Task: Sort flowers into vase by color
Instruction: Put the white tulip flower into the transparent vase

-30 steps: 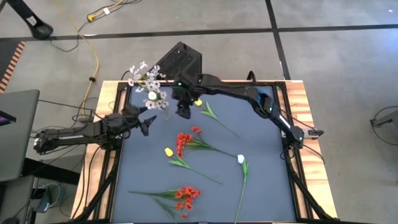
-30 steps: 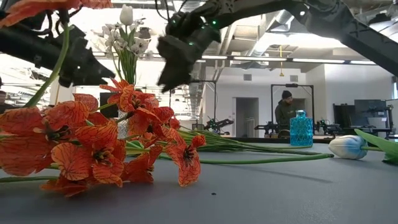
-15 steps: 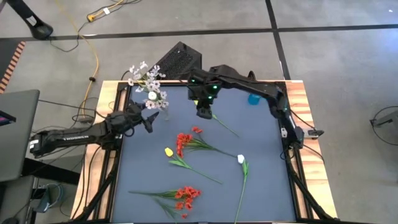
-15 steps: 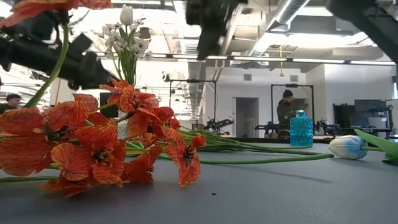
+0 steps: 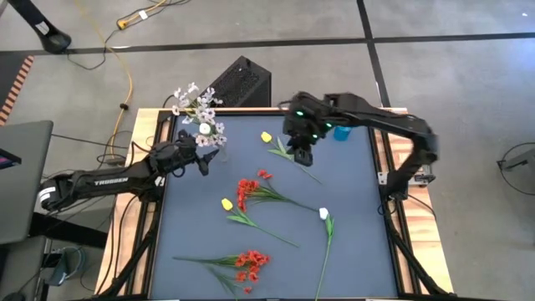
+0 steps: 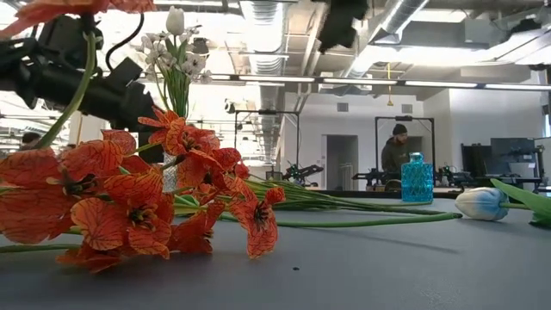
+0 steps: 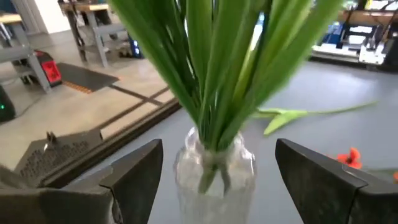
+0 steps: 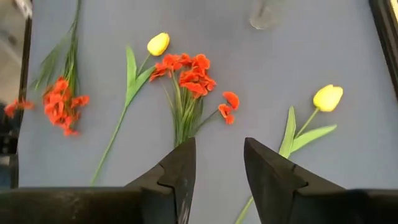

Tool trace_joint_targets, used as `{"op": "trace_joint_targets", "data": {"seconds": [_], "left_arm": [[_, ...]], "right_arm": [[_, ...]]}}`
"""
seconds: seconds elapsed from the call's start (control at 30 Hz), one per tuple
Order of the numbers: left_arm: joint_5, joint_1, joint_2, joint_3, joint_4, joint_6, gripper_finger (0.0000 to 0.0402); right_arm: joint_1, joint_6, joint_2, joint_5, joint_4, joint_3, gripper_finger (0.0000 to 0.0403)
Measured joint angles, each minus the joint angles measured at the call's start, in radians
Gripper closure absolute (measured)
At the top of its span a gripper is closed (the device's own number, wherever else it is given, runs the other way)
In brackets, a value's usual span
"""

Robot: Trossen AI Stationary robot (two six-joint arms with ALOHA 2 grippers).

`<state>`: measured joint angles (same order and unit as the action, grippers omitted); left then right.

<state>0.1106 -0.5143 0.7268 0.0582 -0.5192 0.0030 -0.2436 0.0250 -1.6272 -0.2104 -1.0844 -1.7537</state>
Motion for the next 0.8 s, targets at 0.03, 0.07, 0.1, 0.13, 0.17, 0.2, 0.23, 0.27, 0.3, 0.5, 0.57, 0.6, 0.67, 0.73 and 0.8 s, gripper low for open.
{"op": "trace_joint_targets", "data": {"seconds": [0.03,0.07,0.1,0.13,0.17,0.2,0.23,0.27,0.3,0.5,0.57,0.6,0.67,0.73,0.8], "left_arm": [[-0.001,-0.003,0.020,0.001,-0.030,0.001,0.0101],[-0.001,-0.007,0.039,0.001,-0.053,0.001,0.0101],[-0.002,-0.010,0.059,0.001,-0.072,0.001,0.0101],[-0.007,-0.015,0.077,0.001,-0.085,0.001,0.0101],[-0.018,-0.019,0.094,0.006,-0.083,-0.004,0.0101],[-0.033,-0.022,0.114,0.013,-0.082,-0.008,0.0101],[-0.048,-0.023,0.132,0.020,-0.083,-0.012,0.0101],[-0.055,-0.023,0.149,0.030,-0.083,-0.012,0.0101],[-0.058,-0.023,0.165,0.042,-0.084,-0.010,0.0101],[-0.054,-0.024,0.237,0.089,-0.086,0.013,0.0102],[-0.054,-0.024,0.252,0.095,-0.086,0.013,0.0105],[-0.054,-0.024,0.258,0.097,-0.086,0.010,0.0109],[-0.054,-0.024,0.262,0.097,-0.086,0.000,0.0121],[-0.053,-0.024,0.262,0.097,-0.085,-0.010,0.0140],[-0.053,-0.024,0.257,0.097,-0.083,-0.012,0.0164]], "right_arm": [[0.002,-0.036,0.049,0.001,0.060,0.083,0.0243],[0.008,-0.077,0.095,0.003,0.116,0.158,0.0243],[0.015,-0.117,0.136,0.003,0.165,0.231,0.0243],[0.025,-0.156,0.174,0.003,0.206,0.295,0.0243],[0.037,-0.195,0.207,0.003,0.241,0.348,0.0243],[0.052,-0.236,0.236,0.003,0.278,0.396,0.0243],[0.069,-0.280,0.264,0.003,0.306,0.436,0.0243],[0.090,-0.321,0.289,0.007,0.327,0.468,0.0243],[0.112,-0.357,0.311,0.019,0.335,0.490,0.0243],[0.257,-0.486,0.366,0.160,0.333,0.537,0.0243],[0.289,-0.516,0.371,0.186,0.337,0.537,0.0243],[0.302,-0.527,0.371,0.198,0.334,0.537,0.0243],[0.326,-0.544,0.366,0.219,0.334,0.537,0.0244],[0.344,-0.552,0.362,0.236,0.326,0.537,0.0244],[0.359,-0.558,0.358,0.244,0.326,0.537,0.0244]]}}
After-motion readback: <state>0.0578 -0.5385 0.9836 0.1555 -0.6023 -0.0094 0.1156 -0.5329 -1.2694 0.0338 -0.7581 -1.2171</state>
